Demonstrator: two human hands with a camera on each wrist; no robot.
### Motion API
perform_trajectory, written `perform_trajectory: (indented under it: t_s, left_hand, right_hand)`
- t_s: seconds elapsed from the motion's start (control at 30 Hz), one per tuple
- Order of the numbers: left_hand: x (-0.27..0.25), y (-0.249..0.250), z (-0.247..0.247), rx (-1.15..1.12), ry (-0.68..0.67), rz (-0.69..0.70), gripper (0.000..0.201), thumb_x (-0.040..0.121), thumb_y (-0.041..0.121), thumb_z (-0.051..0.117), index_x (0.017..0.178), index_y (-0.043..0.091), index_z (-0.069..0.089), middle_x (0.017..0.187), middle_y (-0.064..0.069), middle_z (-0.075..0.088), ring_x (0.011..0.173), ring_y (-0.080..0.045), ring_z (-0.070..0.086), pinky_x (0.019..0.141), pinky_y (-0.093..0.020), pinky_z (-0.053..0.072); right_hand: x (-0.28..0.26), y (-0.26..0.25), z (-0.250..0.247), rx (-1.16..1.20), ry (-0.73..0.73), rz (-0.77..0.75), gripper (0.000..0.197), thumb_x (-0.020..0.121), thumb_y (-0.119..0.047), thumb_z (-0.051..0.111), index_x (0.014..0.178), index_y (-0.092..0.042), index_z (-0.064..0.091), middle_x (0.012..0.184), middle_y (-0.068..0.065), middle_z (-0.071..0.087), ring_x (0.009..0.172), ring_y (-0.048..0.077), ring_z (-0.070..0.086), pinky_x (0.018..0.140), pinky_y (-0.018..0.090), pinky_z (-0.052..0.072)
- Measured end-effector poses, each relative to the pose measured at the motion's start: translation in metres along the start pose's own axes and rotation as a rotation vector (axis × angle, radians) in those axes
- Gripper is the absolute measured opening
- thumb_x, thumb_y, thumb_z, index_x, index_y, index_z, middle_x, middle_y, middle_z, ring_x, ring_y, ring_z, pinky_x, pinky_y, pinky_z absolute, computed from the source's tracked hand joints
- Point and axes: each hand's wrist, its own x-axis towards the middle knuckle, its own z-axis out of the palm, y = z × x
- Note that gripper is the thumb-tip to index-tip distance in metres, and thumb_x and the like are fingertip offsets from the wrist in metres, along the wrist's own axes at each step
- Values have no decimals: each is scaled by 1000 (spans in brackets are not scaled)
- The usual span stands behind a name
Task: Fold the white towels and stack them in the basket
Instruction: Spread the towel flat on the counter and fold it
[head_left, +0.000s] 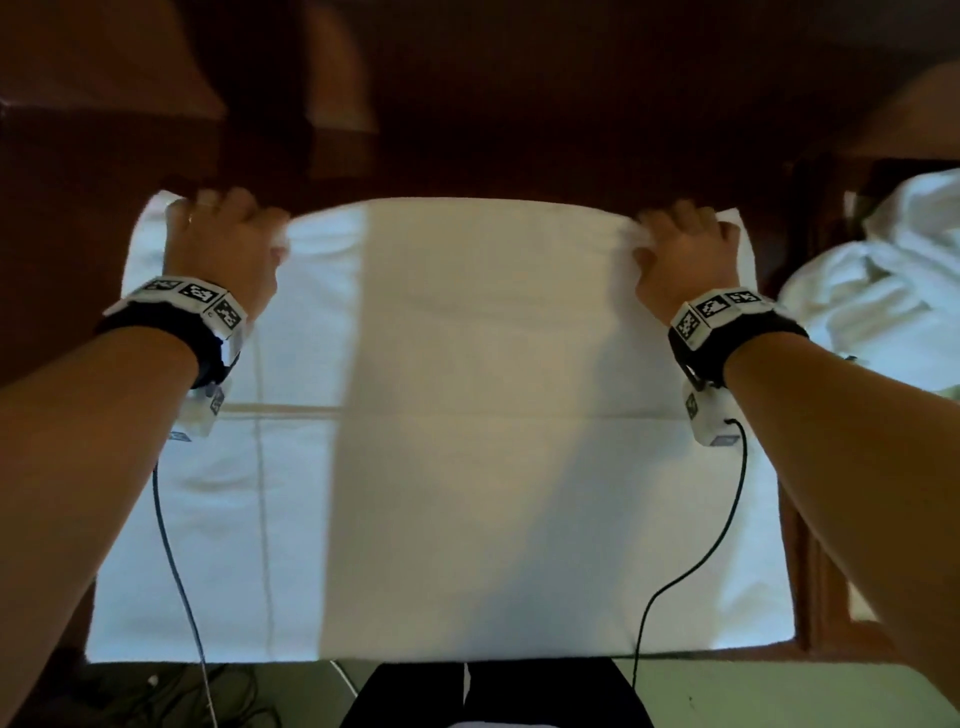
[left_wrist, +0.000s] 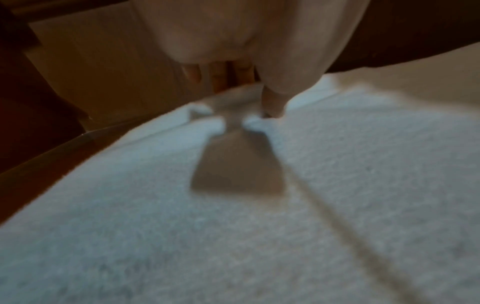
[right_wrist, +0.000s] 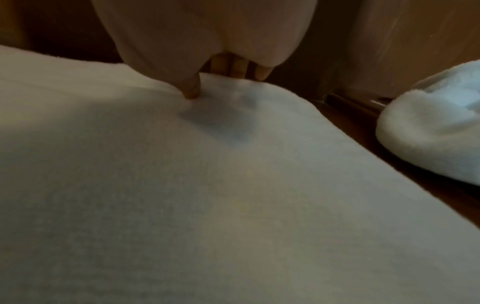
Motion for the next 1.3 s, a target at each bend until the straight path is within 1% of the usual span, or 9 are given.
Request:
perform_trajectory:
  t_s: [0.23,0.37,0.6,0.77,0.87,1.0,1.07,1.2,1.3]
  left_hand:
    - [6,-11,-48,-262,79,-89,14,95,12,61,98,-1,56,92,-32,60,84,-52,59,68,-53,46]
    - [-21,-19,-75,-205,171,13,11,92,13,62,95,4,58,85,-28,64,78,-47,63,76,-51,44]
    - [-128,-22,-81,-119,352,56,27,87,37,50,83,12,60,77,-13,54,74,-38,57,87,-52,34]
    - [-230,-13,-37,-111,382,68,19,84,21,72,97,9,65,88,-15,56,83,-39,54,80,-51,33]
    - [-282,0,15,-92,285,103,27,78,16,78,101,11,67,92,-14,57,84,-38,56,77,-50,34]
    - [-317,20,65,-81,-40,53,32,84,24,72,114,20,61,101,-7,60,91,-34,61,81,-48,40]
    - [-319,31,68,-77,-59,12,41,83,26,71,121,19,58,108,-10,61,97,-36,60,82,-48,42]
    - [-308,43,76,-179,-19,42,67,86,22,69,149,21,45,149,-20,43,129,-47,43,98,-59,39]
    - [-309,42,85,-296,63,95,59,83,-1,70,140,9,57,147,-25,48,129,-51,48,97,-67,45]
  right_hand:
    - [6,10,-44,81,112,-10,28,94,-20,55,118,-8,58,114,17,62,110,37,54,107,46,28]
    - [-18,11,-74,139,170,-12,25,94,-22,51,116,-12,55,96,16,68,96,39,60,106,46,25]
    - [-117,8,-80,92,306,-36,15,89,-25,47,92,-11,52,92,12,60,89,36,57,96,46,26]
    - [-223,7,-48,111,367,-76,14,86,-26,46,92,-14,50,90,11,55,86,32,51,84,45,29]
    - [-282,12,4,17,269,-49,19,83,-23,51,97,-12,56,93,11,55,89,33,52,82,46,30]
    - [-330,10,54,-151,-77,56,28,72,-6,61,100,-12,61,97,11,55,92,34,53,86,49,31]
    - [-337,10,58,-168,-80,76,35,69,-4,63,103,-10,60,104,14,54,96,36,51,84,50,34]
    - [-329,17,59,-73,-111,57,66,81,-6,56,142,-21,36,154,15,29,141,41,27,106,58,29]
    - [-333,31,61,94,-71,25,63,85,2,53,145,-15,43,157,15,33,144,42,28,112,59,29]
